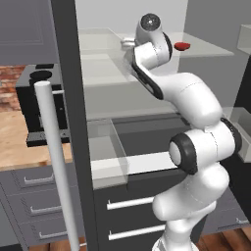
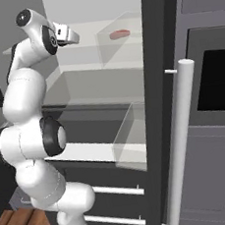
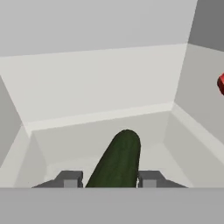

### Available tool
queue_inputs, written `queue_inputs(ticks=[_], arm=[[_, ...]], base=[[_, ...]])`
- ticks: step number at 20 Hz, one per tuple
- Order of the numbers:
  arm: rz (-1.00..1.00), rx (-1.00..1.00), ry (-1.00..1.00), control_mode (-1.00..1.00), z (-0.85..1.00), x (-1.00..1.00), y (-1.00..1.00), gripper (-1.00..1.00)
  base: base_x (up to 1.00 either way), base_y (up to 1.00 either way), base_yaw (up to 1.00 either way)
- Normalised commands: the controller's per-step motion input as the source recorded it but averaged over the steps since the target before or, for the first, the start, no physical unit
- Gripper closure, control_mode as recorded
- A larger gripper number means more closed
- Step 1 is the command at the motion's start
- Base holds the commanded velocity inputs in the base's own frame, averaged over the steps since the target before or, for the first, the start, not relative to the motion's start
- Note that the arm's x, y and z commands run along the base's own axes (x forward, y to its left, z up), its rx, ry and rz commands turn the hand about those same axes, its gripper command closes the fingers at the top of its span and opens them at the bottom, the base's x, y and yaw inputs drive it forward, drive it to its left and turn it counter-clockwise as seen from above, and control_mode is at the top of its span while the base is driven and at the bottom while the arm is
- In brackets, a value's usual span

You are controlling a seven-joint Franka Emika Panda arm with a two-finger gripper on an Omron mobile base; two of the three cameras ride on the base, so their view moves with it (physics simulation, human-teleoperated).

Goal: Move the pickle and steak from the top shelf to the second highest shelf to make space. Then, place the pitcher from the counter on the cleared top shelf.

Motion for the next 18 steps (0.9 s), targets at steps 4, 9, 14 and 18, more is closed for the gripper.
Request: queue_inputs(ticks=[4, 9, 14, 18], arm=[[0.0, 0.0, 0.0, -1.0, -0.01, -1.0, -0.51, 1.0], [0.0, 0.0, 0.01, -1.0, -0.15, -1.0, -0.35, 1.0], [0.0, 0.0, 0.12, -1.0, -0.47, -1.0, -0.21, 1.0], [0.0, 0.0, 0.1, -1.0, -0.71, -0.83, -0.01, 1.0]], base=[[0.0, 0.0, 0.0], [0.0, 0.0, 0.0], [0.0, 0.0, 0.0], [0.0, 0.0, 0.0]])
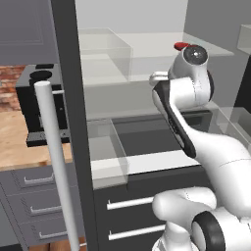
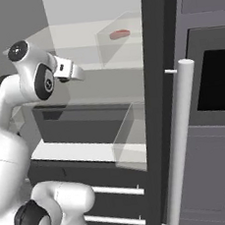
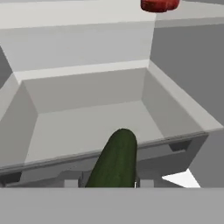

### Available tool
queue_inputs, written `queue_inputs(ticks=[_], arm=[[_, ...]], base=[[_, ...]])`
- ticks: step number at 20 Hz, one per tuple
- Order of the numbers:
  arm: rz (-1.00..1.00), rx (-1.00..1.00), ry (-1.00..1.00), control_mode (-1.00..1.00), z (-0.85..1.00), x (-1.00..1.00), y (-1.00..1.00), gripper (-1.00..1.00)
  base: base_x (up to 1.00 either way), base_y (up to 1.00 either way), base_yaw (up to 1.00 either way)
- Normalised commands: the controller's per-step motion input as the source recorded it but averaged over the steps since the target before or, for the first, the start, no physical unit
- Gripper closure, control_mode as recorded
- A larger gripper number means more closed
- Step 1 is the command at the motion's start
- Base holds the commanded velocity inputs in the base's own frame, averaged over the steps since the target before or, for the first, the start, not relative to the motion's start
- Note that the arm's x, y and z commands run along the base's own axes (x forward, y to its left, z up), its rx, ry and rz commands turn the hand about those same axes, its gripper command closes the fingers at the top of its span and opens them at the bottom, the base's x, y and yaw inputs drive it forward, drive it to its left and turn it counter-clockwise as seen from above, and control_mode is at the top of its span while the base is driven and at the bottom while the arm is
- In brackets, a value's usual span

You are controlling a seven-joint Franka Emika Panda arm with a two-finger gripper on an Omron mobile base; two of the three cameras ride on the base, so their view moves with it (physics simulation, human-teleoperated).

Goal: Move the pickle and steak from the top shelf to the second highest shelf to make space. Then, place the pitcher from the counter on the cleared top shelf.

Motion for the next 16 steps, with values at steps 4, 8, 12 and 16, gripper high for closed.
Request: queue_inputs(ticks=[4, 8, 12, 16], arm=[[0.01, 0.0, 0.07, -1.0, -0.75, -0.29, 0.0, 1.0], [0.04, 0.0, 0.04, -1.0, -0.69, 0.0, 0.05, 1.0], [0.07, 0.01, 0.0, -1.0, -0.44, 0.16, 0.01, 1.0], [0.09, 0.01, 0.04, -1.0, -0.23, 0.35, 0.08, 1.0]], base=[[0.0, 0.0, 0.0], [0.0, 0.0, 0.0], [0.0, 0.0, 0.0], [0.0, 0.0, 0.0]])
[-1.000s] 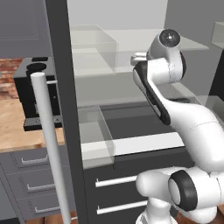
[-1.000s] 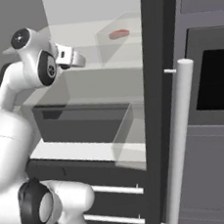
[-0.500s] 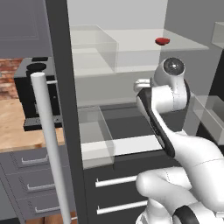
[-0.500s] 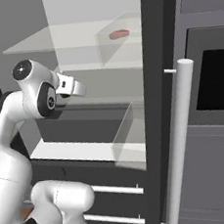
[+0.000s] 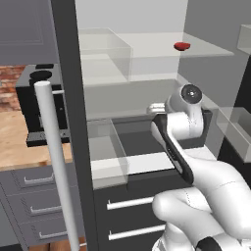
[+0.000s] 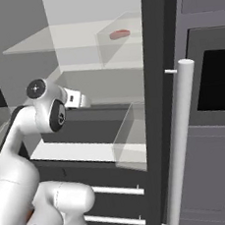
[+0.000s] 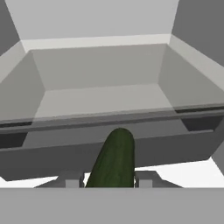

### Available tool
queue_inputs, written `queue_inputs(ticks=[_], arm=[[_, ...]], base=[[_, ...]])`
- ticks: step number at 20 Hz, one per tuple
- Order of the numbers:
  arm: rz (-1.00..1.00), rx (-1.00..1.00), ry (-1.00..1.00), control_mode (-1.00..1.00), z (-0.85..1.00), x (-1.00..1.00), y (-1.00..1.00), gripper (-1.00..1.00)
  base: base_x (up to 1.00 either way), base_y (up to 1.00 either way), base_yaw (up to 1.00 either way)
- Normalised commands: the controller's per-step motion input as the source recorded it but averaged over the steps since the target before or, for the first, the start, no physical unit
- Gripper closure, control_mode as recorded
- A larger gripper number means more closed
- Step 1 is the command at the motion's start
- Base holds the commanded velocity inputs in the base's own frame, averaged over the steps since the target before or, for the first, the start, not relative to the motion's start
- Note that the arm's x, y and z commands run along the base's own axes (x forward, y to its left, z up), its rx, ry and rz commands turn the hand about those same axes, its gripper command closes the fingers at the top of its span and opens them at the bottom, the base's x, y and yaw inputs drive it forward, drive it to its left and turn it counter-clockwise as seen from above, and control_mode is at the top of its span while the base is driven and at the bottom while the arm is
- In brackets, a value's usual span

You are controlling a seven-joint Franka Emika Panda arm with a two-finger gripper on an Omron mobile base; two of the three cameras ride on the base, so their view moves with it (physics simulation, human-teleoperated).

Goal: Move the pickle and steak from the top shelf to the second highest shelf to make space. Then, place the pitcher from the counter on the cleared top shelf.

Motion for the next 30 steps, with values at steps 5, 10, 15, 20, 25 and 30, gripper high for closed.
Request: queue_inputs(ticks=[5, 10, 15, 20, 25, 30], arm=[[0.06, 0.0, 0.06, -1.0, -0.15, 0.54, 0.19, 1.0], [0.02, 0.0, 0.01, -1.0, -0.04, 0.6, 0.18, 1.0], [0.0, 0.0, 0.0, -1.0, -0.06, 0.66, 0.03, 1.0], [0.0, 0.0, 0.0, -1.0, -0.24, 0.6, 0.02, 1.0], [0.0, 0.0, 0.0, -1.0, -0.4, 0.57, 0.0, 1.0], [0.0, 0.0, 0.0, -1.0, -0.33, 0.62, 0.01, 1.0]], base=[[0.0, 0.0, 0.0], [0.0, 0.0, 0.0], [0.0, 0.0, 0.0], [0.0, 0.0, 0.0], [0.0, 0.0, 0.0], [0.0, 0.0, 0.0]])
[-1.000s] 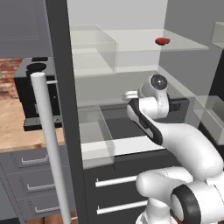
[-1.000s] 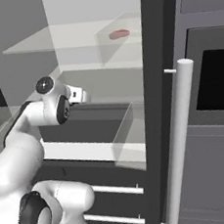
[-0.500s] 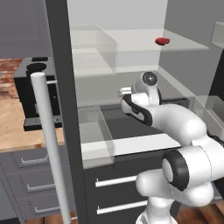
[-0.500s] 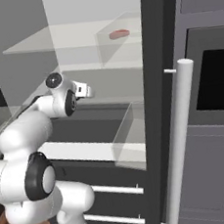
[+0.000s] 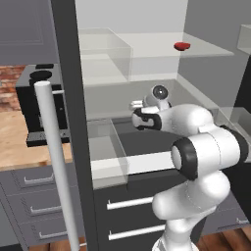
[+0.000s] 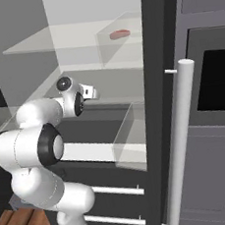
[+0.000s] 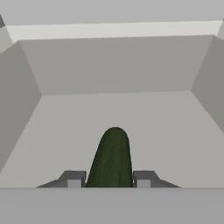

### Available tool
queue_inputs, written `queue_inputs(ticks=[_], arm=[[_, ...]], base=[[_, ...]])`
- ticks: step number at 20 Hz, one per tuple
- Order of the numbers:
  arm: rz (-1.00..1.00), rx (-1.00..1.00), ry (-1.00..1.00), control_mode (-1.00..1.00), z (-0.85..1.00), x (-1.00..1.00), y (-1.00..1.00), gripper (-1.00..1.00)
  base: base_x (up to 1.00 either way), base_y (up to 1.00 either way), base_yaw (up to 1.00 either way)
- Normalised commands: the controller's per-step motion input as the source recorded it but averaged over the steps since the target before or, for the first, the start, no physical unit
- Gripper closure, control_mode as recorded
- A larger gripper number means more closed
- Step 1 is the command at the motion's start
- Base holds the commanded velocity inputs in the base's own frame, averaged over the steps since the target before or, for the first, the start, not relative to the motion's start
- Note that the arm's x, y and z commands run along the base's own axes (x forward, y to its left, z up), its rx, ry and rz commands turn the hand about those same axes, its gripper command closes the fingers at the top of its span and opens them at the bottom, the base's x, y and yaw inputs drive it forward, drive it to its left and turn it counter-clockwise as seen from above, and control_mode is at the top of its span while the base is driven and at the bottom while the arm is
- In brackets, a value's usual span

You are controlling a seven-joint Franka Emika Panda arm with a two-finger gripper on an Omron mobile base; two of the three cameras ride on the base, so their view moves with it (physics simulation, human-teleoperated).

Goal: Move the pickle and steak from the top shelf to the second highest shelf to make space. Then, place the pitcher from the counter on the cleared top shelf.

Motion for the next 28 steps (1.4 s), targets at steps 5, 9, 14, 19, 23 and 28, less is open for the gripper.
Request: queue_inputs(ticks=[5, 9, 14, 19, 23, 28], arm=[[0.0, 0.0, 0.0, -1.0, -0.2, 0.66, 0.06, 1.0], [0.0, 0.0, 0.0, -1.0, -0.2, 0.65, 0.14, 1.0], [0.0, 0.0, -0.06, -1.0, -0.27, 0.28, 0.26, -1.0], [0.0, 0.0, -0.13, -1.0, -0.08, -0.13, 0.03, -1.0], [0.0, 0.0, -0.15, -1.0, 0.19, -0.46, 0.0, -1.0], [0.0, 0.0, -0.11, -1.0, 0.6, -0.69, -0.08, -1.0]], base=[[0.0, 0.0, 0.0], [0.0, 0.0, 0.0], [0.0, 0.0, 0.0], [0.0, 0.0, 0.0], [0.0, 0.0, 0.0], [0.0, 0.0, 0.0]])
